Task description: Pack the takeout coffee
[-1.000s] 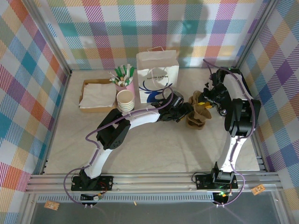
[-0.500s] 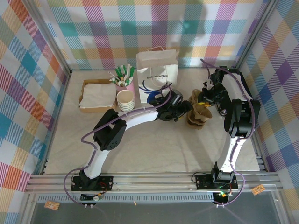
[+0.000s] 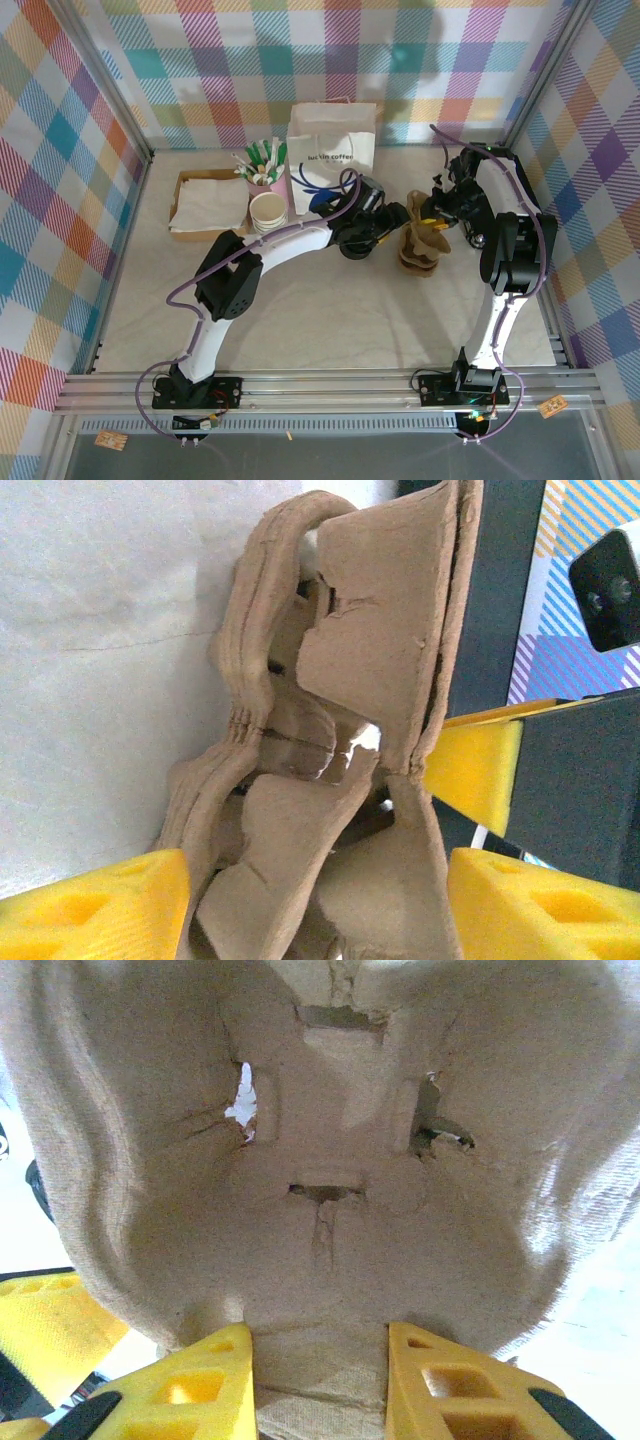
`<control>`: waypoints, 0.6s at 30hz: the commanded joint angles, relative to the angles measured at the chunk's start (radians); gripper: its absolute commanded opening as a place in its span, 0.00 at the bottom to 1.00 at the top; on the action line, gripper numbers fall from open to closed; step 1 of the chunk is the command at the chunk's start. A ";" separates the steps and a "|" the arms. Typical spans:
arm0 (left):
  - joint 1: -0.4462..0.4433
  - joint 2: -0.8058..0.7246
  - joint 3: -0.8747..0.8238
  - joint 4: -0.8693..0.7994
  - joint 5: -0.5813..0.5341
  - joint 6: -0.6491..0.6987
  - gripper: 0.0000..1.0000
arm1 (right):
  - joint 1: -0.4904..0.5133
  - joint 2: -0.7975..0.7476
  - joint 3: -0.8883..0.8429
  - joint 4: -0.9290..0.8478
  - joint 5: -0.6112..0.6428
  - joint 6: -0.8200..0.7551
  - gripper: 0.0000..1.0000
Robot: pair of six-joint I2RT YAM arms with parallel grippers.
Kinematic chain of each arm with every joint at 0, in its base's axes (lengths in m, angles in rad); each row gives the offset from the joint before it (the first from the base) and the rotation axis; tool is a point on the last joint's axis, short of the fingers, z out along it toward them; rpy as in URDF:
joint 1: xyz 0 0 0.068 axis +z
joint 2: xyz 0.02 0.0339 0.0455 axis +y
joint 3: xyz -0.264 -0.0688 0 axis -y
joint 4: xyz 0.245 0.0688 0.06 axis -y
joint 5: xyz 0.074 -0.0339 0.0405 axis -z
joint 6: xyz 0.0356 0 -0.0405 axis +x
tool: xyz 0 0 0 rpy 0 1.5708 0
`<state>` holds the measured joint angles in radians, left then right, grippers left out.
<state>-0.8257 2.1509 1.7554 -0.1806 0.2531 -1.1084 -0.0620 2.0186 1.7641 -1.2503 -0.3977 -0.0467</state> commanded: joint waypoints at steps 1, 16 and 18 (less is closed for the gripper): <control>0.009 0.047 0.036 0.002 0.032 0.015 0.69 | -0.011 -0.027 -0.031 -0.025 -0.039 -0.031 0.30; 0.011 0.101 0.073 0.053 0.045 -0.032 0.68 | -0.032 -0.045 -0.048 -0.024 -0.045 -0.031 0.30; 0.012 0.102 0.072 0.067 0.049 -0.040 0.68 | -0.033 -0.043 -0.048 -0.026 -0.044 -0.031 0.30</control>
<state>-0.8219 2.2436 1.7981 -0.1543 0.2790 -1.1271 -0.0860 2.0064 1.7161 -1.2507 -0.4095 -0.0612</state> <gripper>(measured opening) 0.681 0.302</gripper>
